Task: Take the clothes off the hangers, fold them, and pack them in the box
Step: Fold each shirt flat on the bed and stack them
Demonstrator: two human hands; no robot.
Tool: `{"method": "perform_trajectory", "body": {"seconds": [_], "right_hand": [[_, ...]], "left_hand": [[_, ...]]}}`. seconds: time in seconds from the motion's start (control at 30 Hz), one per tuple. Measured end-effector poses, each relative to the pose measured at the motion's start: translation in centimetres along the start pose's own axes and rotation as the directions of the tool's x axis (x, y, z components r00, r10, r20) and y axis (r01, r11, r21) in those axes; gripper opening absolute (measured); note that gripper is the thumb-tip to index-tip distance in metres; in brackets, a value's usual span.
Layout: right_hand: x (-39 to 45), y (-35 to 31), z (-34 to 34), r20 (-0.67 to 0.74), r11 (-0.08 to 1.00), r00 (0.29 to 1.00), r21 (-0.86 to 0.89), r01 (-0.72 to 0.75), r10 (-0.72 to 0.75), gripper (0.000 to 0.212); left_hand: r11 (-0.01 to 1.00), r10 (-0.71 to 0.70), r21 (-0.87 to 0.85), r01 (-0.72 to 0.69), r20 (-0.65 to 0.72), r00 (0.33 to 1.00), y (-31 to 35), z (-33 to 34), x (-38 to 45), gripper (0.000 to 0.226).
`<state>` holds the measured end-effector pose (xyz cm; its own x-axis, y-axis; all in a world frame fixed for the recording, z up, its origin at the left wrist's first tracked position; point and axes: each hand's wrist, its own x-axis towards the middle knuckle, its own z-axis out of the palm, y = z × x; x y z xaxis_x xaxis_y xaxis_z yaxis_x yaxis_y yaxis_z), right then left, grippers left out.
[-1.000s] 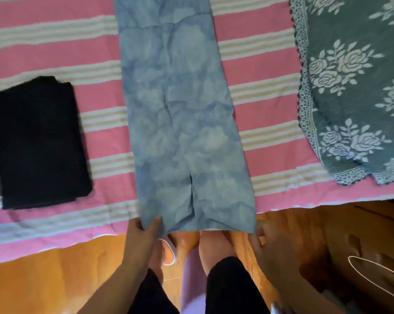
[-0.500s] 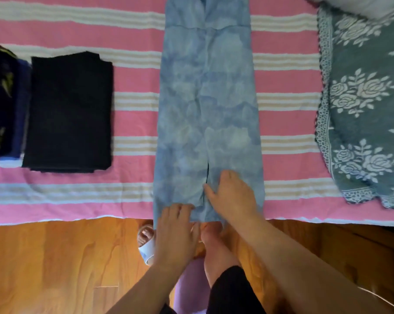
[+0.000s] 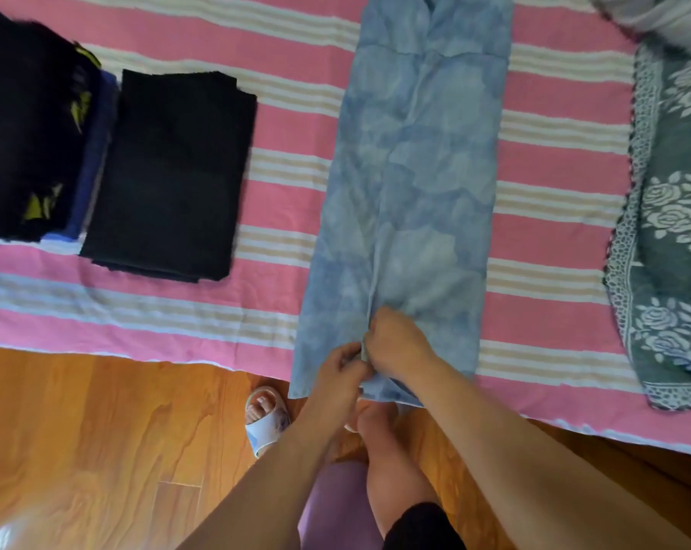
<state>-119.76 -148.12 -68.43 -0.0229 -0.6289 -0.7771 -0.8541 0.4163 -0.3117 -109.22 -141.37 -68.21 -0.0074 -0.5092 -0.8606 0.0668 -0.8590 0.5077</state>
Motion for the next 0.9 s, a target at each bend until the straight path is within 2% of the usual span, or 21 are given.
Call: {"method": "perform_trajectory", "body": {"seconds": [0.03, 0.13, 0.17, 0.2, 0.23, 0.27, 0.3, 0.33, 0.43, 0.47, 0.5, 0.53, 0.57, 0.6, 0.63, 0.67, 0.7, 0.73, 0.8, 0.87, 0.9], "right_hand": [[-0.1, 0.4, -0.4, 0.052, 1.0, 0.998, 0.004, 0.029, -0.029, 0.022], [-1.0, 1.8, -2.8, 0.103, 0.984, 0.985, 0.122, 0.129, -0.142, 0.023], [-0.8, 2.2, -4.1, 0.026, 0.97, 0.981, 0.156, 0.184, -0.19, 0.021], [-0.2, 2.5, -5.4, -0.119, 0.956, 0.962, 0.136, 0.261, -0.245, 0.018], [0.9, 2.6, -6.7, -0.298, 0.935, 0.897, 0.033, 0.353, -0.328, 0.019], [2.2, 2.6, -8.1, -0.43, 0.901, 0.794, -0.136, 0.413, -0.429, 0.029], [3.7, 2.7, -9.3, -0.476, 0.855, 0.71, -0.317, 0.411, -0.518, 0.042], [5.2, 2.7, -10.5, -0.437, 0.814, 0.706, -0.459, 0.358, -0.557, 0.056], [8.9, 3.9, -11.6, -0.152, 0.698, 0.892, -0.682, 0.217, -0.426, 0.082], [9.7, 4.5, -11.3, -0.11, 0.675, 0.908, -0.706, 0.214, -0.404, 0.083], [10.0, 4.7, -10.9, -0.107, 0.667, 0.908, -0.713, 0.213, -0.405, 0.082], [9.9, 4.5, -10.8, -0.122, 0.673, 0.903, -0.708, 0.212, -0.413, 0.08], [9.2, 4.2, -10.8, -0.153, 0.682, 0.879, -0.695, 0.229, -0.451, 0.077], [8.2, 4.3, -10.8, -0.202, 0.687, 0.826, -0.674, 0.272, -0.526, 0.073], [7.1, 4.8, -10.8, -0.268, 0.682, 0.74, -0.651, 0.333, -0.617, 0.066], [5.6, 5.8, -10.8, -0.337, 0.662, 0.625, -0.631, 0.405, -0.704, 0.058], [4.2, 7.3, -10.7, -0.385, 0.632, 0.521, -0.619, 0.466, -0.762, 0.052], [2.9, 9.2, -10.5, -0.381, 0.59, 0.461, -0.634, 0.501, -0.801, 0.052], [1.2, 13.8, -10.3, -0.208, 0.453, 0.452, -0.706, 0.544, -0.868, 0.066], [0.9, 17.9, -10.1, 0.064, 0.257, 0.482, -0.781, 0.569, -0.874, 0.081], [1.1, 18.8, -10.1, 0.164, 0.184, 0.495, -0.793, 0.58, -0.853, 0.084]], "left_hand": [[0.999, -0.031, 0.017, 0.032, -0.026, 0.999, 0.3, 0.0, 0.4, 0.025], [0.955, 0.052, 0.294, -0.02, -0.101, 0.994, 0.7, 0.3, 1.6, 0.011], [0.938, 0.076, 0.346, -0.024, -0.136, 0.988, 0.8, 0.6, 1.9, 0.011], [0.925, 0.094, 0.379, -0.021, -0.174, 0.98, 0.6, 0.6, 2.3, 0.018], [0.915, 0.108, 0.404, -0.016, -0.206, 0.973, 0.7, 0.8, 2.5, 0.023], [0.898, 0.124, 0.44, -0.01, -0.232, 0.965, 0.8, 0.9, 2.4, 0.026], [0.872, 0.146, 0.49, -0.006, -0.248, 0.958, 0.8, 0.9, 2.4, 0.027], [0.84, 0.173, 0.543, -0.004, -0.261, 0.95, 0.8, 0.8, 2.3, 0.026], [0.739, 0.255, 0.672, -0.05, -0.211, 0.944, 1.0, 0.7, 1.6, 0.022], [0.663, 0.28, 0.745, -0.07, -0.159, 0.947, 1.2, 0.7, 1.4, 0.019], [0.541, 0.329, 0.835, -0.104, -0.096, 0.94, 1.6, 0.6, 1.4, 0.016], [0.395, 0.411, 0.906, -0.154, -0.025, 0.911, 2.2, 0.3, 1.4, 0.014], [0.254, 0.524, 0.941, -0.225, 0.062, 0.85, 3.1, -0.4, 1.4, 0.014], [0.129, 0.633, 0.942, -0.31, 0.162, 0.757, 4.2, -1.4, 1.6, 0.015], [0.008, 0.712, 0.922, -0.386, 0.266, 0.65, 5.4, -2.7, 2.0, 0.017], [-0.116, 0.749, 0.888, -0.445, 0.373, 0.547, 6.7, -4.4, 2.8, 0.027], [-0.246, 0.731, 0.837, -0.489, 0.491, 0.473, 7.9, -6.4, 3.9, 0.042], [-0.392, 0.64, 0.759, -0.52, 0.631, 0.438, 9.1, -8.4, 4.8, 0.055], [-0.656, 0.302, 0.499, -0.567, 0.861, 0.408, 11.3, -11.2, 6.3, 0.078], [-0.777, -0.033, 0.234, -0.584, 0.912, 0.408, 12.8, -12.1, 7.9, 0.108], [-0.794, -0.115, 0.162, -0.585, 0.906, 0.408, 13.1, -12.1, 8.6, 0.117]]}}
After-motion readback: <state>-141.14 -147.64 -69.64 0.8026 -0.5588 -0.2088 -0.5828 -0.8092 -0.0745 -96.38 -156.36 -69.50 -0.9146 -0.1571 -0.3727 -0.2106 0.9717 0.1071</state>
